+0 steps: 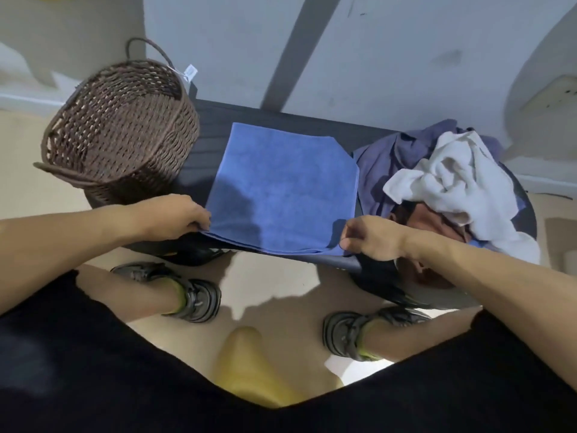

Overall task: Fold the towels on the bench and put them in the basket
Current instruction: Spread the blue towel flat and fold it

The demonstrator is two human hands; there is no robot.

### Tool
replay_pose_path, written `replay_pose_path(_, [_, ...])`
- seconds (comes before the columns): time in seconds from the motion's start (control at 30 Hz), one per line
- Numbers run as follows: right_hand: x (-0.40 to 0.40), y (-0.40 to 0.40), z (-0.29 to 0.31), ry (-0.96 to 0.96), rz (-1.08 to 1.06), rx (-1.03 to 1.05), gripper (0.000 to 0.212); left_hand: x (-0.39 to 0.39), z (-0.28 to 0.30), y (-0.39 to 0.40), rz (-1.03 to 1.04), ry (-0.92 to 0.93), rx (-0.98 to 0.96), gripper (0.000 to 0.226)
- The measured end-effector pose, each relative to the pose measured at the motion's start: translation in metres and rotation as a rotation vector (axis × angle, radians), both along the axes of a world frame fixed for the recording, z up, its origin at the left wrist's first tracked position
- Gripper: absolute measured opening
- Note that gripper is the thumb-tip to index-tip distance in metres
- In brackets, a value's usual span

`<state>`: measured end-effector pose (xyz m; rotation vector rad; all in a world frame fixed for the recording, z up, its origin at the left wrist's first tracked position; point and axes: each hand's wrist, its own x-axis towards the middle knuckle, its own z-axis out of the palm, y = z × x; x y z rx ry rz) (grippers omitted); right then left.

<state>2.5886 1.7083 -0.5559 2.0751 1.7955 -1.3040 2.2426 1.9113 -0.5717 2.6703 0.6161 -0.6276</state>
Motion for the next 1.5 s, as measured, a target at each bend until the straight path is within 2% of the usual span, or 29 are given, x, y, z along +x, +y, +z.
replay_pose_path(0.2, [0.003, 0.006, 0.001, 0.175, -0.089, -0.206, 0.019, 0.013, 0.023, 0.016, 0.109, 0.126, -0.142, 0.013])
replay_pose_path(0.3, [0.008, 0.013, 0.001, 0.297, -0.187, -0.221, 0.015, 0.018, 0.033, 0.022, 0.129, 0.194, -0.168, 0.016])
replay_pose_path(0.4, [0.015, 0.02, 0.003, 0.364, -0.272, -0.233, 0.012, 0.026, 0.033, 0.021, 0.174, 0.219, -0.29, 0.012])
replay_pose_path(0.53, [0.03, 0.031, 0.01, 0.456, -0.44, -0.282, 0.013, 0.031, 0.041, 0.039, 0.356, 0.173, -0.605, 0.008])
replay_pose_path(0.63, [0.045, 0.043, 0.021, 0.5, -0.574, -0.235, 0.011, 0.031, 0.049, 0.058, 0.489, 0.089, -0.872, 0.013])
replay_pose_path(0.7, [0.052, 0.049, 0.025, 0.548, -0.637, -0.206, 0.013, 0.033, 0.049, 0.069, 0.517, 0.043, -0.98, 0.018])
replay_pose_path(0.8, [0.05, 0.053, 0.024, 0.571, -0.661, -0.233, 0.017, 0.038, 0.047, 0.077, 0.665, 0.017, -1.134, 0.011])
replay_pose_path(0.83, [0.048, 0.054, 0.021, 0.558, -0.666, -0.239, 0.018, 0.04, 0.044, 0.078, 0.717, 0.02, -1.134, 0.013])
replay_pose_path(0.9, [0.045, 0.056, 0.012, 0.511, -0.692, -0.178, 0.019, 0.044, 0.037, 0.08, 0.795, -0.007, -1.013, 0.022])
replay_pose_path(1.03, [0.043, 0.067, -0.008, 0.359, -0.777, 0.086, 0.025, 0.053, 0.013, 0.081, 0.994, -0.223, -0.734, 0.011])
replay_pose_path(1.13, [0.046, 0.075, -0.019, 0.271, -0.829, 0.174, 0.028, 0.06, -0.004, 0.081, 1.039, -0.313, -0.64, 0.009])
replay_pose_path(1.27, [0.054, 0.087, -0.03, -0.016, -0.71, 0.213, 0.037, 0.068, -0.024, 0.077, 1.024, -0.347, -0.51, 0.012])
replay_pose_path(1.37, [0.056, 0.096, -0.034, -0.062, -0.683, 0.197, 0.041, 0.074, -0.034, 0.078, 1.004, -0.359, -0.418, 0.013])
replay_pose_path(1.5, [0.057, 0.1, -0.036, -0.122, -0.624, 0.161, 0.035, 0.084, -0.039, 0.086, 1.039, -0.4, -0.327, 0.016])
